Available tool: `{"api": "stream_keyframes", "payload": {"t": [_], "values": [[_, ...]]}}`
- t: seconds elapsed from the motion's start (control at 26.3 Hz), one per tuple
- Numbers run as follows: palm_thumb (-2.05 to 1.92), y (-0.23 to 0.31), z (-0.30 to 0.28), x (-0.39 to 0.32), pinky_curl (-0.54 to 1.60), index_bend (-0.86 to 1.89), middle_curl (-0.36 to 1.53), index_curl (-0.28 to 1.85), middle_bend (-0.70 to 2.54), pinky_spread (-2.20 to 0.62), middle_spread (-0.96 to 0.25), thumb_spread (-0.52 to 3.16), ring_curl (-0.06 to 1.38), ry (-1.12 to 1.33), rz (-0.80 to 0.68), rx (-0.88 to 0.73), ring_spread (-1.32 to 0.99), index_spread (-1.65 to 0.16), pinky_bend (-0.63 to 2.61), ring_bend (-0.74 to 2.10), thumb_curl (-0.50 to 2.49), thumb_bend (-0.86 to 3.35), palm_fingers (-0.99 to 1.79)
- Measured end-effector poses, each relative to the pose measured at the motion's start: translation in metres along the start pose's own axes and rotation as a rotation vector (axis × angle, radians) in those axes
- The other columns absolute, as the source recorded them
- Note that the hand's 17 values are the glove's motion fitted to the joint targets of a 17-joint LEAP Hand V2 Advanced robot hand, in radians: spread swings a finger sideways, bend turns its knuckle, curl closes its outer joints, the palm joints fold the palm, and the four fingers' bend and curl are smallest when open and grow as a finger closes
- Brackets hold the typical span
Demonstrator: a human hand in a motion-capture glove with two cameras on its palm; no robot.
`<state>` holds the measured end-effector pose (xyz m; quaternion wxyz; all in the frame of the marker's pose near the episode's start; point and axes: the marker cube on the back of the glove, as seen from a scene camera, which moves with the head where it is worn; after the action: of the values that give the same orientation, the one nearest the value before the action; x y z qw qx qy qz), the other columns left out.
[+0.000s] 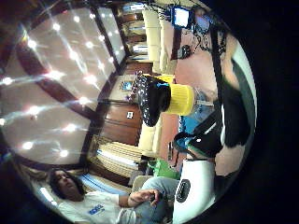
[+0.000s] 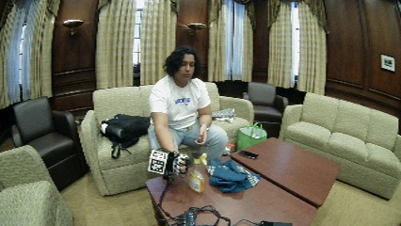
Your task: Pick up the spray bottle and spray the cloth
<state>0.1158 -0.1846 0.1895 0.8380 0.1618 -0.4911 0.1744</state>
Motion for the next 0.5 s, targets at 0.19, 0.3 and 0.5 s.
{"api": "stream_keyframes", "payload": {"t": [0.19,0.3,0.5], "values": [[1.09,-0.0058,0.0012,-0.0022,0.55,0.46,0.7,0.54,0.55,-0.24,-0.27,0.3,0.59,-0.02,0.033,-0.03,-0.24,-0.29,0.64,0.75,0.68,-0.04,1.02],[1.07,-0.001,0.0021,0.0002,0.53,0.4,0.69,0.54,0.51,-0.26,-0.26,0.31,0.57,-0.02,0.021,-0.052,-0.24,-0.3,0.59,0.7,0.69,-0.04,0.97],[1.01,-0.0027,0.0047,-0.002,0.52,0.14,0.64,0.47,0.4,-0.26,-0.26,0.4,0.55,-0.023,0.032,-0.06,-0.25,-0.33,0.64,0.67,0.69,-0.05,0.89]]}}
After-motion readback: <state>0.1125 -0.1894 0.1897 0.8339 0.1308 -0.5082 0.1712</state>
